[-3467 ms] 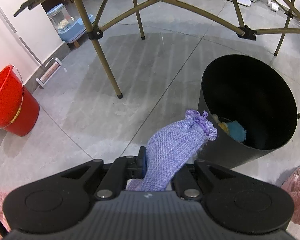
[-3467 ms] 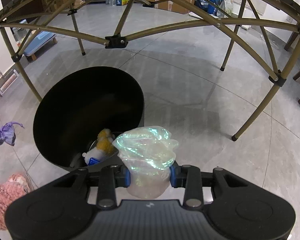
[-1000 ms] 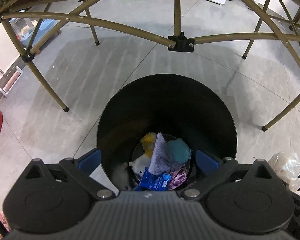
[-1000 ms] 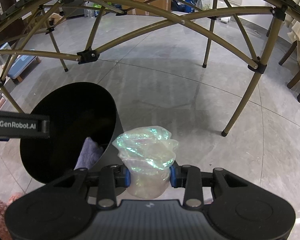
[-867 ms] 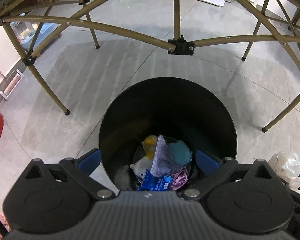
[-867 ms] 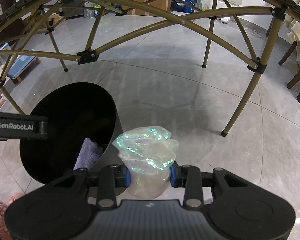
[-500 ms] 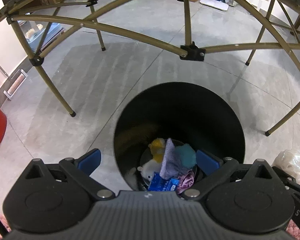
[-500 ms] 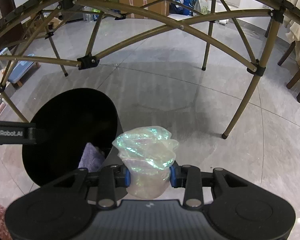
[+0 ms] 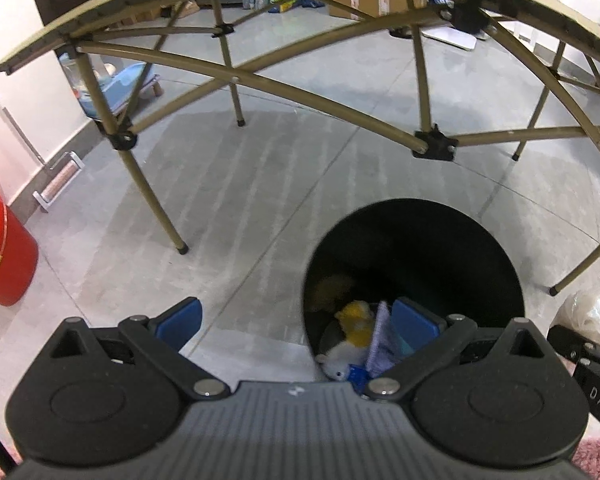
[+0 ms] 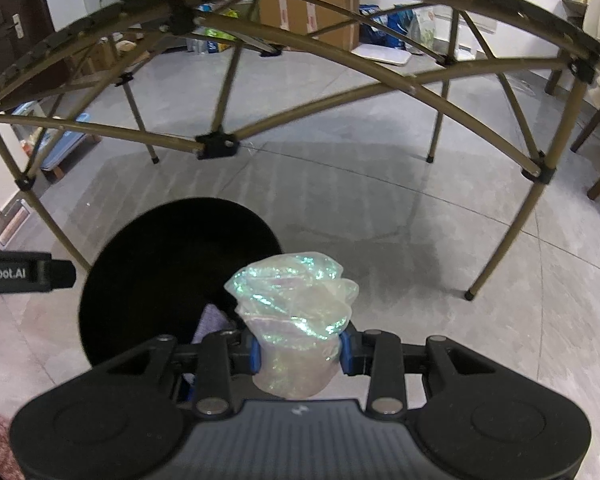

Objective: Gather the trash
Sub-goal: 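Move the right tool over the bin and release the clear cup inside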

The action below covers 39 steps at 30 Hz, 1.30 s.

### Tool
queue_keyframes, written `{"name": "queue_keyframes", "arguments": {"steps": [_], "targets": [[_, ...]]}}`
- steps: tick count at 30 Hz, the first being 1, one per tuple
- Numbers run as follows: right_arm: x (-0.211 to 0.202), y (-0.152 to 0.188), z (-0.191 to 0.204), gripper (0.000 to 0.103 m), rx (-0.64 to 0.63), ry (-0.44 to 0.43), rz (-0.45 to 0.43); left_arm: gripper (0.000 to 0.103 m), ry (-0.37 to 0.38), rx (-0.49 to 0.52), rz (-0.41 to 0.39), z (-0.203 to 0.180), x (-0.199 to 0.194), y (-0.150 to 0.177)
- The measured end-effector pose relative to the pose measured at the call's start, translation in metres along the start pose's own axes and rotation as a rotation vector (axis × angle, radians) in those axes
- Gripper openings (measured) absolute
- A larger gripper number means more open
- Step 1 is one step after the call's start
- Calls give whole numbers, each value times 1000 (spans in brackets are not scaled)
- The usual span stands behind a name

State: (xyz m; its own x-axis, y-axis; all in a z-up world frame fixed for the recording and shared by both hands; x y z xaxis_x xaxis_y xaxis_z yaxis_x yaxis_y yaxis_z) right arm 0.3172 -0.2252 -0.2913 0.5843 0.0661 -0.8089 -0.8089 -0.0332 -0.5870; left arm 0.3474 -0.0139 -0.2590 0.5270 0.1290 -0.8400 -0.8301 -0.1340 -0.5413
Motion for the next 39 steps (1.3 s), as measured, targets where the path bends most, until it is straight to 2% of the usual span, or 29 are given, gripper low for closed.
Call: {"name": "queue_keyframes", "arguments": {"steps": [8,11,20,28,39], "targets": [[2,-18,43,34,-45,-47,-21,103,-29,-40,-16,35,-5,-6],[7,-23,58,34,-58,-59,-20,103,-63,-62,-21,51,-4,-5],[25,-28,94,34,-86,-83,2,103,-128,-127,24,97,8,2],[37,-26,119,34,-117,-106,26,103,-137,-147,34,107,9,3],[40,-25,119,34,-116,-104,37,103,-142,-146,48,106,12,7]]}}
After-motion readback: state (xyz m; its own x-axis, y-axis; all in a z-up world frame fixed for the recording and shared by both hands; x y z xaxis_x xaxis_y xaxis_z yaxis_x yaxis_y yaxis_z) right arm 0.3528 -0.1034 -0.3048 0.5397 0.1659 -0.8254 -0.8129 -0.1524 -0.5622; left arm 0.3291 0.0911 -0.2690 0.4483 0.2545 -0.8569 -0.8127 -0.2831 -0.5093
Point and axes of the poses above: each gripper's, at about its wrist camera, not at the fingertips, and x roughly the way its jaws point, z to its left, y to its underside, the point moved 8 cm from there along x, roughly the way its jaws point, and after that the axes turned 5 degrees about -x, right-handed, at the moved point
